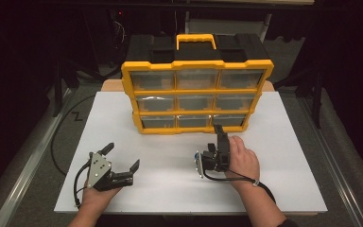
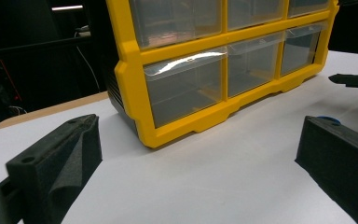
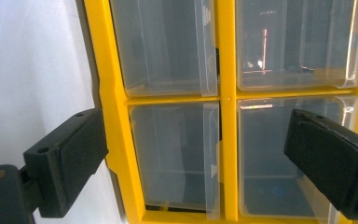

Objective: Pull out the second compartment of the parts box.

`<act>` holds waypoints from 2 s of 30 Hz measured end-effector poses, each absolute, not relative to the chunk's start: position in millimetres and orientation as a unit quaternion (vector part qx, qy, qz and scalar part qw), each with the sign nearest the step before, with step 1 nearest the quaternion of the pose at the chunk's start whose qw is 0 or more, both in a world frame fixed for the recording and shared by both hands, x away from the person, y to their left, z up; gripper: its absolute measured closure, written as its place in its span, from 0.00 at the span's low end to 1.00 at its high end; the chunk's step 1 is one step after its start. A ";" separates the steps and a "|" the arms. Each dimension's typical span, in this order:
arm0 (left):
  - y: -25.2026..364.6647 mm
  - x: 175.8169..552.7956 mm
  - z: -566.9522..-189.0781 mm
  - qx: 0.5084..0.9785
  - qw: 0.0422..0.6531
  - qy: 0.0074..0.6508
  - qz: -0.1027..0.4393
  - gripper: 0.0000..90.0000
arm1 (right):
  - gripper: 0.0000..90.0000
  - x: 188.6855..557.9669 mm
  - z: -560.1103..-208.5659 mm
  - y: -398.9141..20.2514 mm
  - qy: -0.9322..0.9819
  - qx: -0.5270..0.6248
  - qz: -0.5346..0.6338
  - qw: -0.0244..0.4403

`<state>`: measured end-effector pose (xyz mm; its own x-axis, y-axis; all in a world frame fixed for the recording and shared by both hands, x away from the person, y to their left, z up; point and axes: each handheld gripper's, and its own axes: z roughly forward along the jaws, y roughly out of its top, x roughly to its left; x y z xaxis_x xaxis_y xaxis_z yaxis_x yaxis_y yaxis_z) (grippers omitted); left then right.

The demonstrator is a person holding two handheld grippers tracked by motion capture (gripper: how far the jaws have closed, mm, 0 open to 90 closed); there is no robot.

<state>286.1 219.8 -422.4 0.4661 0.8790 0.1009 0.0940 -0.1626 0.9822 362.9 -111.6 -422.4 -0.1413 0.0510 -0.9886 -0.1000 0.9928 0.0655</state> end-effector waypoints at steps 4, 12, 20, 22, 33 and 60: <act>219.7 286.1 -422.4 0.669 0.535 0.364 0.367 0.01 | 0.08 363.7 -421.5 -109.3 0.754 -0.015 0.057 0.654; 219.7 285.9 -422.2 0.668 0.535 0.364 0.367 0.01 | 0.08 362.7 -416.0 -104.0 0.750 -0.019 0.058 0.659; 220.3 285.9 -422.2 0.667 0.537 0.365 0.366 0.01 | 0.09 363.4 -407.7 -100.6 0.744 -0.025 0.057 0.665; 220.3 285.9 -422.3 0.667 0.537 0.365 0.365 0.01 | 0.09 363.4 -405.4 -100.4 0.743 -0.024 0.057 0.666; 220.4 285.9 -422.4 0.667 0.537 0.365 0.364 0.01 | 0.09 363.7 -392.2 -100.2 0.737 -0.024 0.056 0.673; 220.6 285.4 -422.1 0.668 0.538 0.363 0.365 0.01 | 0.11 367.2 -363.1 -91.6 0.719 -0.033 0.059 0.691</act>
